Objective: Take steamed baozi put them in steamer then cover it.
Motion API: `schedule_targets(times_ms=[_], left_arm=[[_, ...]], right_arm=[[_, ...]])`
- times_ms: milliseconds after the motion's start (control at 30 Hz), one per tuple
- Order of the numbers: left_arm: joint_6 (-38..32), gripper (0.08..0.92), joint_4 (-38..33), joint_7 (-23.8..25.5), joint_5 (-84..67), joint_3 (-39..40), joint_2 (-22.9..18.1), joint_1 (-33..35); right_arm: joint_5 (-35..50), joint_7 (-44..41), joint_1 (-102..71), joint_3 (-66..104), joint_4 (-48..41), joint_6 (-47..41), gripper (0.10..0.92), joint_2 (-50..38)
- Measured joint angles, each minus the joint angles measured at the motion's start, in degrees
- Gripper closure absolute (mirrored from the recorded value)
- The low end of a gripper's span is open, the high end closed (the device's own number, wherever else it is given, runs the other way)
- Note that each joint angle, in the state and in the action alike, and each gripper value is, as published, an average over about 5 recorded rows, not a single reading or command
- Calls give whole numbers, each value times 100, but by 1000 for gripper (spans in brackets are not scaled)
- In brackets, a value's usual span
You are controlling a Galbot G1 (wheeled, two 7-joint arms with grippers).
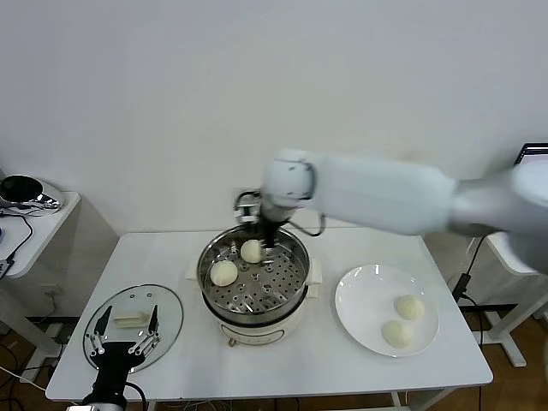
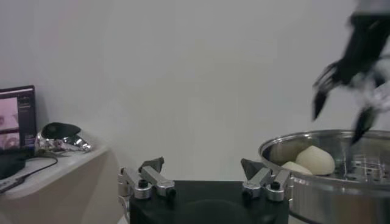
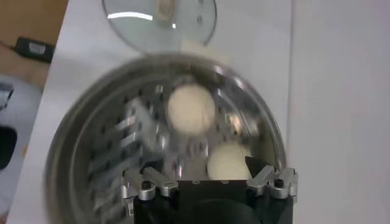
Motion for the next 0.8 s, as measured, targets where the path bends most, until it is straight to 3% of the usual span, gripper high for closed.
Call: schedule_targets(times_ms=[433, 800], left_arm=[[12, 177, 22, -2, 105, 126, -67, 11], [6, 177, 27, -11, 210, 143, -147, 87]], right_arm=[[-1590, -642, -560, 198, 1015, 1112, 203, -2460], [-2648, -764, -2377, 1295, 1181, 1595, 203, -3364]])
